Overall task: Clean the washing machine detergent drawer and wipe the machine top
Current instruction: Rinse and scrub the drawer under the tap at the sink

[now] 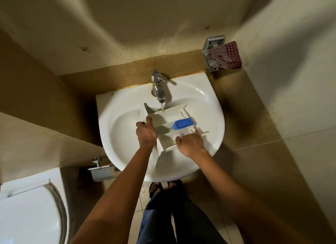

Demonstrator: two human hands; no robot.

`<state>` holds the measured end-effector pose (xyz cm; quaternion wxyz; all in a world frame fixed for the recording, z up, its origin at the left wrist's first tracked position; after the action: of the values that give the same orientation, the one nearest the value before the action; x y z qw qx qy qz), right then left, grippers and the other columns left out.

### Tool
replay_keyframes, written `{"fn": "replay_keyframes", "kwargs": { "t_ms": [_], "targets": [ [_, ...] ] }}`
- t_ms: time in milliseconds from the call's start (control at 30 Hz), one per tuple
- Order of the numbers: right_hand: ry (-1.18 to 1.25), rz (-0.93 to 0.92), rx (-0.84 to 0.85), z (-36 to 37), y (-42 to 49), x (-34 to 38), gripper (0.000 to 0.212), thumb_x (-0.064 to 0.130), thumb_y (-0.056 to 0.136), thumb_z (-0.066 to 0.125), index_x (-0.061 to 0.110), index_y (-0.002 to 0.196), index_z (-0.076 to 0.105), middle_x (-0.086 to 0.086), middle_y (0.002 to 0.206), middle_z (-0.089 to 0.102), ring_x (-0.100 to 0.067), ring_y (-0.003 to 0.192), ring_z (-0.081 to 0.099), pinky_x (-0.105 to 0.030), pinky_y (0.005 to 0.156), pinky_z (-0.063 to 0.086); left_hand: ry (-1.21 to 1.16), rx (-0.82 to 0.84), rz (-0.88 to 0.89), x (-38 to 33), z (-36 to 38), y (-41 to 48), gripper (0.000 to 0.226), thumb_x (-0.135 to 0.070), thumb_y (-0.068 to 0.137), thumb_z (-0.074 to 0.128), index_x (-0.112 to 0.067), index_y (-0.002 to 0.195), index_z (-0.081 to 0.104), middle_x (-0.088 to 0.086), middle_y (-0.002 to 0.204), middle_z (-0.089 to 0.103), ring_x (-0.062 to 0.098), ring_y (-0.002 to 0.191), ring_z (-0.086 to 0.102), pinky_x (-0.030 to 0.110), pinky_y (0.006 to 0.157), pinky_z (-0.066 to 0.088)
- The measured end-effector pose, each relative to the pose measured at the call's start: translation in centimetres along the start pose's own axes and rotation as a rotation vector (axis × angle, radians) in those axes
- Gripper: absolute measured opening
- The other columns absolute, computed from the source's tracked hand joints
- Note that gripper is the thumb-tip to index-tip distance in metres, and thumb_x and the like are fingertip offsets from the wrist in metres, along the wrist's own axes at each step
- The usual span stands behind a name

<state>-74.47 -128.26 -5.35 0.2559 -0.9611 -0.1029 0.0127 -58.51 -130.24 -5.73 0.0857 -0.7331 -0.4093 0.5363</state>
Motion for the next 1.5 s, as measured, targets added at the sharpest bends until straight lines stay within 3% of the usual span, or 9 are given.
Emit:
{"fn": "replay_keyframes", "kwargs": {
  "t_ms": [200, 300, 467, 700, 800, 900, 1067, 1300, 1500],
  "targets": [
    [0.358, -0.300, -0.020, -0.1, -1.3, 3.3, 0.025, 0.019, 0.095, 0.042, 0.005, 0.093, 0.063, -0.015, 0.090, 0.068, -0.032, 0.082, 0.063, -0.031, 0.070, 0.043, 0.014, -0.005, 0.007, 0.0, -0.1, 0.1, 0.054, -0.050, 0.099, 0.038, -0.001, 0.118, 0.048, 0.021, 0.121, 0.057, 0.038, 0.109, 0.054, 0.037, 0.089, 0.040],
    [0.446, -0.417, -0.066, 1.0, -1.5, 0.0, 0.022, 0.023, 0.094, 0.055, 0.011, 0.098, 0.072, -0.007, 0.090, 0.073, -0.022, 0.080, 0.065, -0.030, 0.078, 0.050, 0.016, -0.005, 0.006, -0.1, -0.2, 0.0, 0.053, -0.050, 0.099, 0.038, -0.001, 0.117, 0.048, 0.021, 0.120, 0.058, 0.038, 0.108, 0.054, 0.038, 0.090, 0.041],
    [0.626, -0.214, 0.043, -0.3, -0.6, -4.9, 0.024, 0.030, 0.082, 0.073, 0.022, 0.105, 0.074, 0.003, 0.103, 0.073, -0.015, 0.096, 0.064, -0.033, 0.088, 0.051, 0.018, 0.001, 0.001, -0.2, -0.2, -0.1, 0.053, -0.050, 0.099, 0.038, -0.001, 0.116, 0.048, 0.020, 0.118, 0.058, 0.036, 0.106, 0.055, 0.038, 0.089, 0.041],
    [0.235, -0.399, -0.226, 2.1, -3.8, 2.5, 0.045, 0.004, 0.075, 0.042, 0.004, 0.112, 0.067, -0.013, 0.111, 0.068, -0.029, 0.106, 0.064, -0.038, 0.101, 0.044, 0.012, -0.008, 0.008, -0.2, 0.0, -0.2, 0.051, -0.048, 0.100, 0.038, -0.001, 0.117, 0.047, 0.019, 0.117, 0.058, 0.032, 0.100, 0.052, 0.033, 0.084, 0.037],
    [0.207, -0.412, -0.285, 4.0, -4.7, 1.9, 0.063, -0.002, 0.076, 0.039, 0.007, 0.138, 0.048, -0.008, 0.142, 0.049, -0.022, 0.136, 0.041, -0.039, 0.116, 0.014, 0.019, -0.008, 0.014, -0.3, -0.1, -0.3, 0.052, -0.048, 0.100, 0.038, 0.000, 0.117, 0.047, 0.019, 0.118, 0.058, 0.034, 0.104, 0.053, 0.033, 0.084, 0.036],
    [0.220, -0.259, -0.279, 3.8, -4.0, -2.3, 0.054, 0.014, 0.094, 0.036, 0.013, 0.148, 0.032, -0.005, 0.153, 0.031, -0.017, 0.144, 0.024, -0.029, 0.116, 0.000, 0.030, -0.002, 0.009, -0.3, -0.1, -0.3, 0.053, -0.050, 0.100, 0.037, 0.000, 0.118, 0.047, 0.020, 0.120, 0.057, 0.036, 0.108, 0.054, 0.035, 0.088, 0.039],
    [0.299, 0.102, -0.377, 3.3, -3.7, -2.3, 0.069, 0.041, 0.094, 0.010, 0.001, 0.142, 0.039, -0.015, 0.150, 0.035, -0.025, 0.144, 0.024, -0.032, 0.115, -0.005, 0.029, -0.007, 0.015, -0.1, 0.1, -0.2, 0.054, -0.049, 0.101, 0.036, 0.000, 0.120, 0.047, 0.021, 0.122, 0.057, 0.036, 0.108, 0.053, 0.032, 0.084, 0.035],
    [0.338, -0.417, -0.419, 3.7, -4.7, 2.8, 0.043, 0.025, 0.094, 0.035, 0.006, 0.113, 0.069, -0.010, 0.127, 0.062, -0.021, 0.123, 0.056, -0.038, 0.112, 0.032, 0.031, -0.008, 0.027, -0.2, -0.3, -0.3, 0.055, -0.048, 0.101, 0.037, 0.002, 0.121, 0.047, 0.022, 0.123, 0.056, 0.037, 0.112, 0.052, 0.033, 0.087, 0.037],
    [0.265, 0.117, -0.416, 1.0, -2.3, -4.6, 0.060, 0.027, 0.093, 0.016, 0.000, 0.109, 0.068, -0.017, 0.112, 0.068, -0.028, 0.105, 0.065, -0.035, 0.106, 0.040, 0.021, -0.002, 0.009, -0.2, -0.2, -0.2, 0.055, -0.050, 0.100, 0.036, 0.000, 0.121, 0.047, 0.021, 0.123, 0.056, 0.036, 0.109, 0.053, 0.035, 0.088, 0.039]
  ]
}}
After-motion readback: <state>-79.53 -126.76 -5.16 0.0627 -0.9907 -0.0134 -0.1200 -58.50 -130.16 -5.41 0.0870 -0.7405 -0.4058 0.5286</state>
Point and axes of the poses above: each hand's wrist, its own y-axis towards the middle knuckle, its own z-axis out of the palm, x = y × z, the point moved 1 cm from there along y, towards the middle knuckle
